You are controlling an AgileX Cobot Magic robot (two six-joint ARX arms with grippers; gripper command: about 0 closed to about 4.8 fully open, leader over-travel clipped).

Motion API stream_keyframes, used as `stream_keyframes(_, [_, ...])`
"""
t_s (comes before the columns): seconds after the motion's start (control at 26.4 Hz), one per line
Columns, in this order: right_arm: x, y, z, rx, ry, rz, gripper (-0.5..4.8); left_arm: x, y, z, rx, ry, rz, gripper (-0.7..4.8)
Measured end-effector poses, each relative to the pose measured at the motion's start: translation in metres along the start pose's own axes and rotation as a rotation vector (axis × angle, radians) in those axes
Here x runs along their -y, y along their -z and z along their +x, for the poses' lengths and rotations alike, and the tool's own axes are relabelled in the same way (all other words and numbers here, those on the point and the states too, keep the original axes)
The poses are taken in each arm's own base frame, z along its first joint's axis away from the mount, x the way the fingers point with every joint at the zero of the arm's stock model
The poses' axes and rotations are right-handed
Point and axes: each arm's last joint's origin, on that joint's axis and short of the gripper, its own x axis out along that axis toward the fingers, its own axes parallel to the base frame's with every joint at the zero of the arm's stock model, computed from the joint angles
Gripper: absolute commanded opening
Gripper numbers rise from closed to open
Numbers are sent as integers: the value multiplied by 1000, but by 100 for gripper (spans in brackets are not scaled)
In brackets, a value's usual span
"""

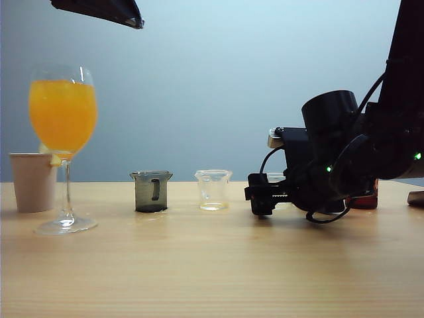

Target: Pick up the third measuring cup from the left, pour the pineapple juice inside into the goblet, and finally put the measuring cup back in its original place.

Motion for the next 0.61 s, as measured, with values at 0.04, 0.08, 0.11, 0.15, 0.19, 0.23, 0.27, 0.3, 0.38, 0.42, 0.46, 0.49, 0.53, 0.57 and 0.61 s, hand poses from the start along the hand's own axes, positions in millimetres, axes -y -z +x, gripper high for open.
stream_keyframes(0.04, [0, 0, -2, -4, 1, 0, 431, 0, 0, 0, 0, 0, 0, -5])
stream_keyframes(0.08, [1, -1, -9, -17, 2, -1, 431, 0, 0, 0, 1, 0, 0, -5])
stream_keyframes(0.11, [2, -2, -11, -25, 2, -3, 431, 0, 0, 0, 1, -1, 0, -5])
stream_keyframes(0.15, [2, -3, -13, -28, 2, -3, 431, 0, 0, 0, 1, -1, 0, -5])
stream_keyframes(0.19, [2, -3, -16, -35, 2, -4, 427, 0, 0, 0, 1, 0, 0, -5])
stream_keyframes(0.23, [3, -3, -20, -43, 3, -5, 405, 0, 0, 0, 1, 0, 0, -5])
stream_keyframes(0.27, [4, -3, -24, -51, 3, -6, 370, 0, 0, 0, 2, 0, 0, -5])
stream_keyframes(0.3, [5, -2, -29, -62, 4, -7, 313, 0, -1, -1, 4, 0, -1, -5])
stream_keyframes(0.38, [6, -2, -37, -73, 5, -9, 143, -1, -2, -3, 11, 0, -3, -5])
stream_keyframes(0.42, [7, -3, -42, -80, 6, -10, 63, -1, -3, -6, 20, 1, -4, -5])
stream_keyframes(0.46, [7, -5, -46, -83, 6, -10, -10, -2, -4, -9, 30, 1, -7, -5])
stream_keyframes(0.49, [8, -7, -50, -83, 5, -10, -3, -2, -5, -12, 39, 1, -9, -5])
stream_keyframes(0.53, [8, -9, -56, -86, 3, -11, -5, -3, -7, -16, 51, 1, -11, -5])
stream_keyframes(0.57, [9, -12, -61, -92, 3, -15, -5, -4, -8, -20, 61, 2, -12, -5])
stream_keyframes(0.61, [10, -19, -71, -109, 1, -13, -5, -6, -10, -29, 73, 2, -4, -5])
